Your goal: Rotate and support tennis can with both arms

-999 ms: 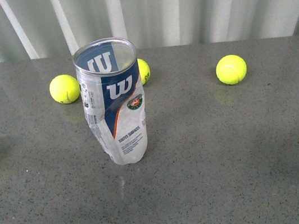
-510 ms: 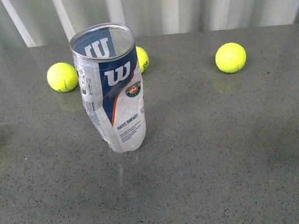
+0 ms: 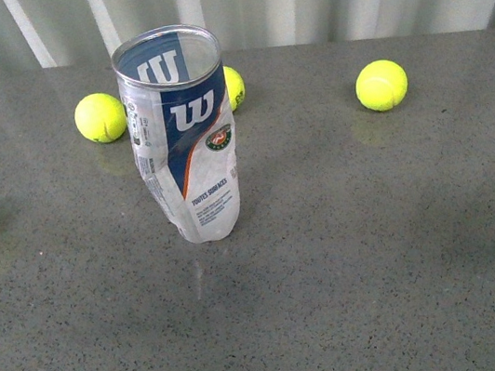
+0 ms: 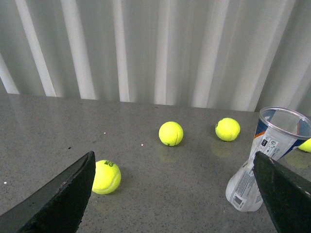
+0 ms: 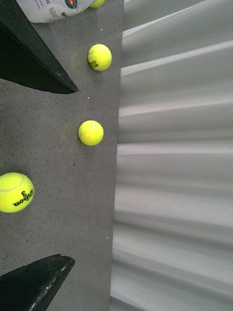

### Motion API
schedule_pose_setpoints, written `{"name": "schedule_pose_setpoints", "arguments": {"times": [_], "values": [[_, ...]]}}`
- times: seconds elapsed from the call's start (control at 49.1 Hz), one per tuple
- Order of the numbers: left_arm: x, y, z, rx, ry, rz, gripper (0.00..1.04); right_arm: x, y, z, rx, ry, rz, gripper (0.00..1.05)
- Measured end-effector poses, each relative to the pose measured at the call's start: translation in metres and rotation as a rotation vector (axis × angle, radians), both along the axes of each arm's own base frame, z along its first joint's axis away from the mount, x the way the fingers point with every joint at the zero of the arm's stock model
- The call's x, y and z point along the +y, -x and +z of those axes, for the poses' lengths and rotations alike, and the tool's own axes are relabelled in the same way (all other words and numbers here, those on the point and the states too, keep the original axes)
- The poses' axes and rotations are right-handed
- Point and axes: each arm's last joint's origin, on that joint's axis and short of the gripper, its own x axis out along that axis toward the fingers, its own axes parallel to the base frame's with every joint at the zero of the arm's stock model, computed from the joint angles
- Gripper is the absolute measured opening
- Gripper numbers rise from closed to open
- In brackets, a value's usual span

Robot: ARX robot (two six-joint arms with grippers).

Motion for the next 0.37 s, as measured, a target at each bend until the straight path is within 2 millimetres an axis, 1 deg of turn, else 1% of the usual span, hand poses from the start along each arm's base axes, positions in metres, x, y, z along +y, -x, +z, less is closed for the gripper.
{"name": "schedule_pose_setpoints", "arguments": {"times": [0.367], "values": [[0.0, 0.0, 0.0, 0.0, 0.0, 0.0, 0.98, 0.0, 0.0, 0.0, 0.0, 0.0, 0.0, 0.97]]}}
